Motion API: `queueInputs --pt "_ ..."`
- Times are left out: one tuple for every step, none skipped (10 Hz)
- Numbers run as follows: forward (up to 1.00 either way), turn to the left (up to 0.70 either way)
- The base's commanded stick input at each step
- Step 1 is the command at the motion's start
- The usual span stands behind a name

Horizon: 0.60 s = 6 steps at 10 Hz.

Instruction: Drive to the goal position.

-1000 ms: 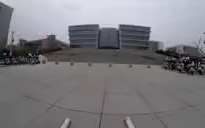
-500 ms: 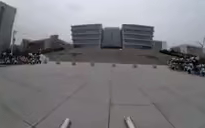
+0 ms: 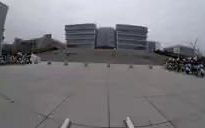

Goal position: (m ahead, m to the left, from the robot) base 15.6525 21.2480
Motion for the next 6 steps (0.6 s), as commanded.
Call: queueInputs --pt "0.69 0.00" --pt "0.57 0.00" --pt "0.46 0.00" --pt "0.34 0.00" --pt "0.22 0.00" --pt "0.11 0.00"
